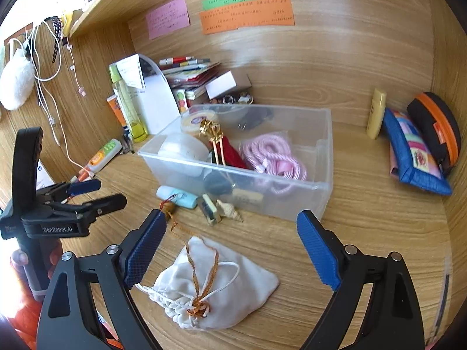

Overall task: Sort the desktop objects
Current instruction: 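Lift both open tools up out of the clear box, then grasp the gourd pendant with red tassel with the right tool while the left tool grasps the small black piece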

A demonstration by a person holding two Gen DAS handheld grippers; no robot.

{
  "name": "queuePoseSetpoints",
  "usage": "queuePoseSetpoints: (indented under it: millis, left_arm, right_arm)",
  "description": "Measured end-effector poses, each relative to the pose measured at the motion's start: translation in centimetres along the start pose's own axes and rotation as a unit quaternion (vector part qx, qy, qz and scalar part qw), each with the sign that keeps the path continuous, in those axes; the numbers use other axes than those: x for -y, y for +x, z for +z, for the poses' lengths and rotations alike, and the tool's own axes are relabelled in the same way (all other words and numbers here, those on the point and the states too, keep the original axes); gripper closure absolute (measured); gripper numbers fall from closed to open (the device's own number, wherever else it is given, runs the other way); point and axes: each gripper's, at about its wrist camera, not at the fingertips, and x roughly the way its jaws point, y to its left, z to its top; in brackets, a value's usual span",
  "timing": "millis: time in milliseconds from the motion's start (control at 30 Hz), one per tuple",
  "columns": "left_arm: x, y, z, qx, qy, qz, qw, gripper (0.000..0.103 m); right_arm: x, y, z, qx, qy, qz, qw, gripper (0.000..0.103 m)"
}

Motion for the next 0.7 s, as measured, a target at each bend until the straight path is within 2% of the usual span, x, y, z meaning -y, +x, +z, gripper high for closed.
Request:
queuePoseSetpoints:
  millis: [233,433,500,567,700]
  left_arm:
    - [-0.5,0.5,-1.8,-0.01,0.019,-0.01,0.9997,0.006]
    - [1.6,0.6,-2.8,0.002,0.092,0.001,0.9958,0.008]
    - [2.1,0.8,-2.9,0.0,0.109,-0.002,0.994,0.023]
    - [2.3,1.2,-2.8,-0.012,0.12,-0.014,0.9926,0.034]
    - [2.1,1.9,-2.8,-0.028,0.124,-0.034,0.9913,0.049]
  right_arm:
    - [-2.5,1.8,-0.2,-0.016,-0.032,-0.004,0.999,0.013]
    - [-4.9,2.4,0.4,-0.013,-0.071,-0.002,0.997,0.014]
    - [-5.4,2.8,0.8,-0.017,-0.077,0.007,0.997,0.015]
    - [-5.7,3.1,1.1,-0.017,-0.08,0.018,0.996,0.02]
    - [-6.5,3.9,1.6,-0.024,-0.089,0.038,0.995,0.039]
